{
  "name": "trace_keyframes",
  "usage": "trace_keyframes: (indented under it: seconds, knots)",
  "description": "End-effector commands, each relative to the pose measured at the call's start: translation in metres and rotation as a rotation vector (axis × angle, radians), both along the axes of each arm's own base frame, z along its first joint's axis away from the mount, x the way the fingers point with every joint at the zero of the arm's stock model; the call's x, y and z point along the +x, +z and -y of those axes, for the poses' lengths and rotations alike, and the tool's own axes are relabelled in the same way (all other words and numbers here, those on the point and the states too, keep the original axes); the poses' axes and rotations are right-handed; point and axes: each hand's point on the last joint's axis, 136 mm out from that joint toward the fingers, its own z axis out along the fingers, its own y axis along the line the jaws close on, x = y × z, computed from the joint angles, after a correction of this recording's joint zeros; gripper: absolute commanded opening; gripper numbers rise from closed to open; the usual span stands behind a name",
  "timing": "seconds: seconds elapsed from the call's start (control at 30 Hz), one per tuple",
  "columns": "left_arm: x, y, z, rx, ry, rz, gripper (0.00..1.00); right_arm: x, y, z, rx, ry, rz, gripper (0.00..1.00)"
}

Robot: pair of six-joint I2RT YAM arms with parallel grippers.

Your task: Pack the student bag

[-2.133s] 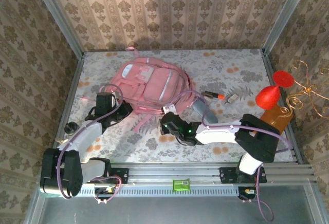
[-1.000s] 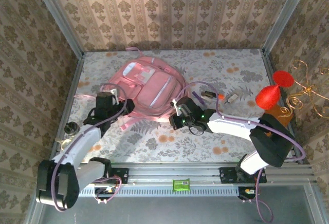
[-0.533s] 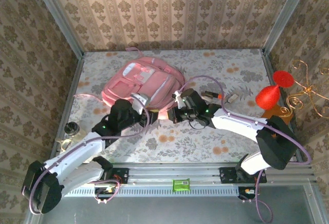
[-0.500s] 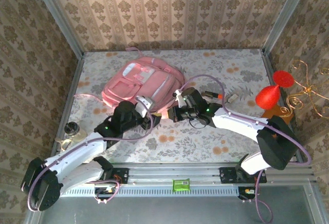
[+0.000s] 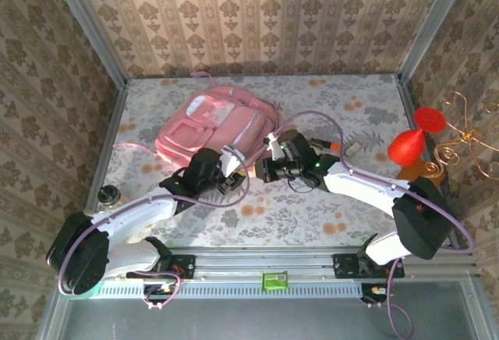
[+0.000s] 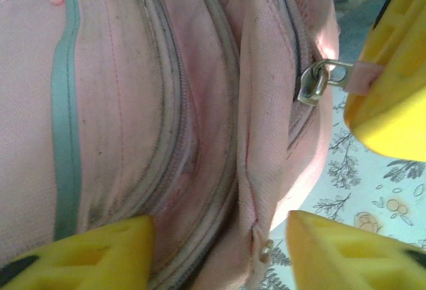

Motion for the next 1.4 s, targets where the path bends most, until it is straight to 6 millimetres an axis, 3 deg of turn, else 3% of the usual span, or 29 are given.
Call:
trace_keyframes:
  seconds: [0.0, 0.13, 0.17, 0.47, 0.7, 0.93, 1.1, 1.23, 1.37]
  knots:
    - [0.01, 0.015, 0.007, -0.008, 0.0, 0.05, 0.41, -0.001, 0.049, -0.011, 0.081, 0.061, 0.101, 0.0]
    - [0.013, 0.017, -0.001, -0.014, 0.029, 0.049, 0.13, 0.002, 0.031, 0.005, -0.037, 0.034, 0.115, 0.0]
    - [0.014, 0.017, -0.003, -0.017, 0.041, 0.049, 0.1, 0.002, 0.038, 0.011, -0.054, 0.02, 0.142, 0.0]
    - [0.017, 0.031, -0.023, -0.133, 0.116, 0.031, 0.0, 0.015, 0.023, 0.055, -0.271, -0.12, 0.2, 0.0]
    - [0.013, 0.023, -0.033, -0.122, 0.129, 0.021, 0.0, 0.024, 0.028, 0.077, -0.342, -0.228, 0.219, 0.0]
    - [0.012, 0.02, -0.048, -0.142, 0.182, 0.033, 0.0, 0.041, 0.014, 0.107, -0.419, -0.286, 0.164, 0.0]
    - [0.019, 0.006, -0.069, -0.131, 0.288, 0.003, 0.0, 0.045, 0.018, 0.092, -0.327, -0.201, 0.142, 0.0]
    - [0.03, -0.004, -0.085, -0.133, 0.393, -0.038, 0.0, 0.032, 0.03, 0.06, -0.165, -0.071, 0.135, 0.0]
    - [0.038, -0.004, -0.086, -0.154, 0.426, -0.062, 0.02, 0.013, 0.04, 0.038, -0.051, 0.017, 0.154, 0.0]
